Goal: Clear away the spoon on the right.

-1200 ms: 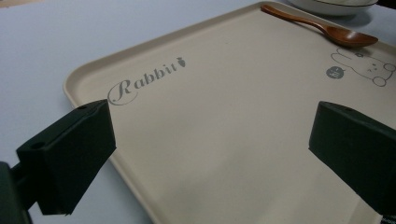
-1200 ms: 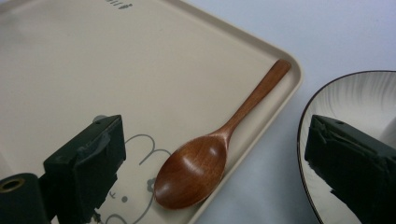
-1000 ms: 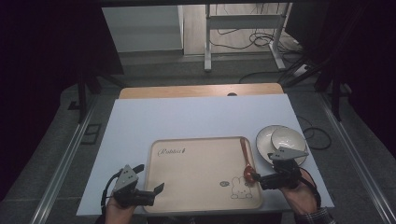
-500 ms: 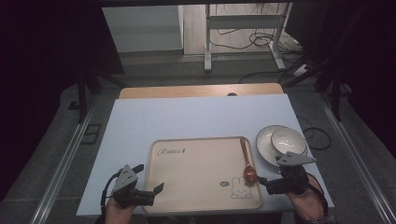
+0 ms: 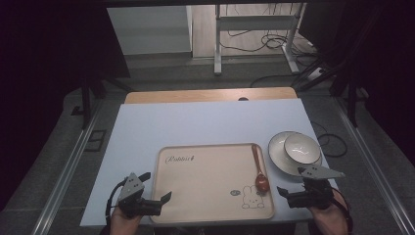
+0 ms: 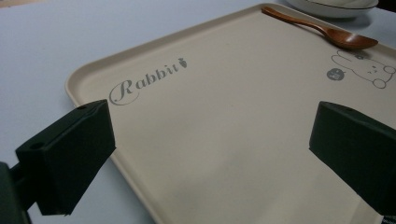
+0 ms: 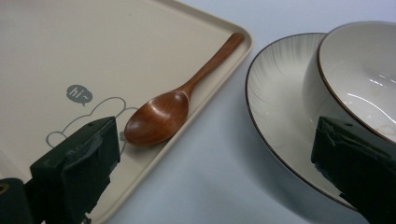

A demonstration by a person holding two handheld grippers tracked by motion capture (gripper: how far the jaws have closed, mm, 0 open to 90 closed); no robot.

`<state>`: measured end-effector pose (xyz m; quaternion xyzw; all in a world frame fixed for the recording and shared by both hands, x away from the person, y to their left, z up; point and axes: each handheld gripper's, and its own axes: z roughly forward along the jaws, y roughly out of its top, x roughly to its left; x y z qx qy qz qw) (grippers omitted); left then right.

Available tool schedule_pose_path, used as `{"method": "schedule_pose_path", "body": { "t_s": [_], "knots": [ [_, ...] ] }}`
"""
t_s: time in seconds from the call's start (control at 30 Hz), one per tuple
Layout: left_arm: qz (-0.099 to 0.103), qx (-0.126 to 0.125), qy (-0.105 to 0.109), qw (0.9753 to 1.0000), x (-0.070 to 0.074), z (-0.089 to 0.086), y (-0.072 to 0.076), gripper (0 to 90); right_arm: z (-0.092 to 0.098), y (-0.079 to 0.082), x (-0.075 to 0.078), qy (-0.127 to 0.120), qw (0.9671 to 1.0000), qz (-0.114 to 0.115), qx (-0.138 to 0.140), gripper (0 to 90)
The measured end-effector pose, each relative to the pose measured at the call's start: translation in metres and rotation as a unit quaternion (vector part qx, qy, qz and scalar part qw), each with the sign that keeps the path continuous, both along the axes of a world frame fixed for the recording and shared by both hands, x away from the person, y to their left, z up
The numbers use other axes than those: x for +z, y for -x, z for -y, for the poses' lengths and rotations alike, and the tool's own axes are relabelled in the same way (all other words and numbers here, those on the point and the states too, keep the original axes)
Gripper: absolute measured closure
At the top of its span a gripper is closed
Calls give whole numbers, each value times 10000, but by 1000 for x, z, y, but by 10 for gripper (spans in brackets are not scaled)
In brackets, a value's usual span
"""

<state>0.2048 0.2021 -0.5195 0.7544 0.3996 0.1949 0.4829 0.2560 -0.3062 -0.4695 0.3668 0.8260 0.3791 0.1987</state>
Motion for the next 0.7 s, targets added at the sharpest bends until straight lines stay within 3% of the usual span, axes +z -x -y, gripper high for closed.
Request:
{"method": "schedule_pose_path", "body": {
  "t_s": [0.2,0.37,0.53,0.7],
  "knots": [
    [21,-12,30,10000,0,0,0,0,10,5,-3,-79,9999,-50,-113,7],
    [25,-19,31,10000,0,0,0,0,17,8,-9,-186,9994,-246,-175,7],
    [1,-38,22,10000,0,0,0,0,20,7,-15,-187,9987,-439,-149,8],
    [-7,-41,24,10000,-1,1,-1,0,19,7,-14,-229,9987,-451,-104,6]
  ]
}}
